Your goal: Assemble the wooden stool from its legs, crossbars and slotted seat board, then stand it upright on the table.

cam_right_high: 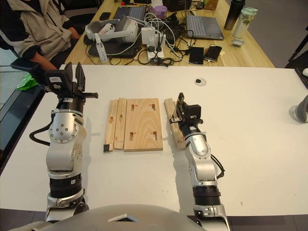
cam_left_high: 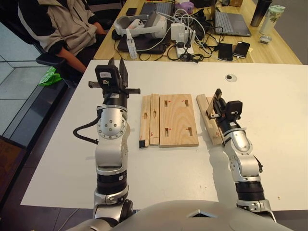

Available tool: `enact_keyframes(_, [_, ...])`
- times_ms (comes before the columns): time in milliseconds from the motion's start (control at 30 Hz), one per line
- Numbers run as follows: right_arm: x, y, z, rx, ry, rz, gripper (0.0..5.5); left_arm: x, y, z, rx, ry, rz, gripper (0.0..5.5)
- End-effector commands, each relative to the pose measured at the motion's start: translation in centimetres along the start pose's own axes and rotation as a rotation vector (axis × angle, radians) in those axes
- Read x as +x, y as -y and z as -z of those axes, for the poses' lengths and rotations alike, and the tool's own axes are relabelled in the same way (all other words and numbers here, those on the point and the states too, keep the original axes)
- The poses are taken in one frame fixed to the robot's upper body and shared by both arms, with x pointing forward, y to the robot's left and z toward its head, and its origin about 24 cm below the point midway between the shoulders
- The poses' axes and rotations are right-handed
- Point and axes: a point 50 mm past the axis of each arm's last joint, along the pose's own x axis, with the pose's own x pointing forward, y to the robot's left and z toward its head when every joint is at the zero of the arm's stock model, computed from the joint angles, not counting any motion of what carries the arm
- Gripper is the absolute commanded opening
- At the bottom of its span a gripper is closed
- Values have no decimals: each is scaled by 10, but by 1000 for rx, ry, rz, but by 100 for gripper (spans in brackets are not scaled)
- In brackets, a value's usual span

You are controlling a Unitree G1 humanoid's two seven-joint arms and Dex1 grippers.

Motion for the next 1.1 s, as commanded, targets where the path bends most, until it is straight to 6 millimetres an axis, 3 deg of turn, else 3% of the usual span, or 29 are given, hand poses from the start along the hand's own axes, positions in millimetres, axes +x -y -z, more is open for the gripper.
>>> enact_keyframes(33, [-10, 11, 18, -1, -109, 28, 39, -1, -2, 4, 4, -10, -25, 104])
enact_keyframes(233, [-15, 8, 23, -11, -140, 2, 39, -2, -2, 5, 1, -11, -47, 104])
enact_keyframes(567, [-1, 13, -6, -62, 1, 37, 39, 1, -2, 3, -1, 3, -50, 104])
enact_keyframes(700, [0, 13, -8, -59, 7, 41, 39, 1, -2, 3, -1, 4, -50, 104])
enact_keyframes(733, [0, 13, -7, -59, 4, 41, 78, 1, -2, 3, -1, 4, -50, 104])
enact_keyframes(833, [-1, 13, -6, -62, -1, 42, 125, 0, -2, 3, 0, 4, -50, 104])
enact_keyframes(933, [-1, 14, -8, -74, 3, 49, 131, 0, -2, 3, 0, 2, -52, 104])
enact_keyframes(1000, [0, 18, -25, -100, 67, 68, 131, -1, -2, 4, -2, 1, -55, 104])
enact_keyframes(1100, [8, 21, -83, -132, 257, 73, 131, -2, -3, 4, -10, -3, -64, 104])
